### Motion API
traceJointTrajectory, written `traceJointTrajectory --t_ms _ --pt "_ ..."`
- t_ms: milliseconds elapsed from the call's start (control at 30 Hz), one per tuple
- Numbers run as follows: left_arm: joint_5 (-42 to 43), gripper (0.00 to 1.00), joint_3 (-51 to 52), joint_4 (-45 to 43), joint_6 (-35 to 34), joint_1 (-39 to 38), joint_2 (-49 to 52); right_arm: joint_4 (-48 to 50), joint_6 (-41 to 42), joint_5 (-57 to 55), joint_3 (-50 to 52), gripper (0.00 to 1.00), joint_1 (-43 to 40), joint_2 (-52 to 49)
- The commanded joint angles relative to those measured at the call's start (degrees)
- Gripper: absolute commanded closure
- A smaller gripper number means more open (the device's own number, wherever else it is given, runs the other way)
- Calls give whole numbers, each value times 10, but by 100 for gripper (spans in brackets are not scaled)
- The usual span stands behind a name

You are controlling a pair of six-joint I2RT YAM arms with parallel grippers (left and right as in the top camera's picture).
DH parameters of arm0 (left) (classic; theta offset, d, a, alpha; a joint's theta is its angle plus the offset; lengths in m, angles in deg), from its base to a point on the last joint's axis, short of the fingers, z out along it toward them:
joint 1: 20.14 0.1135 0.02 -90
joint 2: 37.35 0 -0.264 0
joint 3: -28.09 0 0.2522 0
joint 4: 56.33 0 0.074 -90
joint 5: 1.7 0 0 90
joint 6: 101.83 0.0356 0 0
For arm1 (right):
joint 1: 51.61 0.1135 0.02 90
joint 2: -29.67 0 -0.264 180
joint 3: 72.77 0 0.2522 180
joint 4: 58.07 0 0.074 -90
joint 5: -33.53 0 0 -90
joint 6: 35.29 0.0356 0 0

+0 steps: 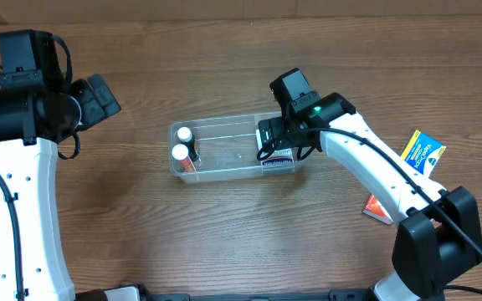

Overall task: Pack container
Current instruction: 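Lower the Hansaplast box into the container's right end and release, then grasp the blue VapoDrops box with the right gripper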

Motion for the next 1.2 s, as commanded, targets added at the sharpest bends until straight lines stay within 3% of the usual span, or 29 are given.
traceJointTrajectory --t_ms 0,167,300,400,567,833,1167 --pt "2 0 -7 2 18 2 3 -19 24 -37 -14 0 -5 32" --pt "0 0 -7 2 17 2 3 -41 95 -60 -39 0 -79 152" --pt "0 0 -7 2 17 2 3 -82 121 -53 -38 0 -232 224" --pt "0 0 -7 1 17 2 3 -109 70 -17 -27 0 -386 210" --pt "1 0 -7 1 17 2 3 -108 46 30 1 0 -501 120" --pt "1 0 -7 2 17 2 3 -91 -2 76 1 0 -530 -40" --pt "1 0 -7 1 17 2 3 -73 -2 74 2 0 -530 -112"
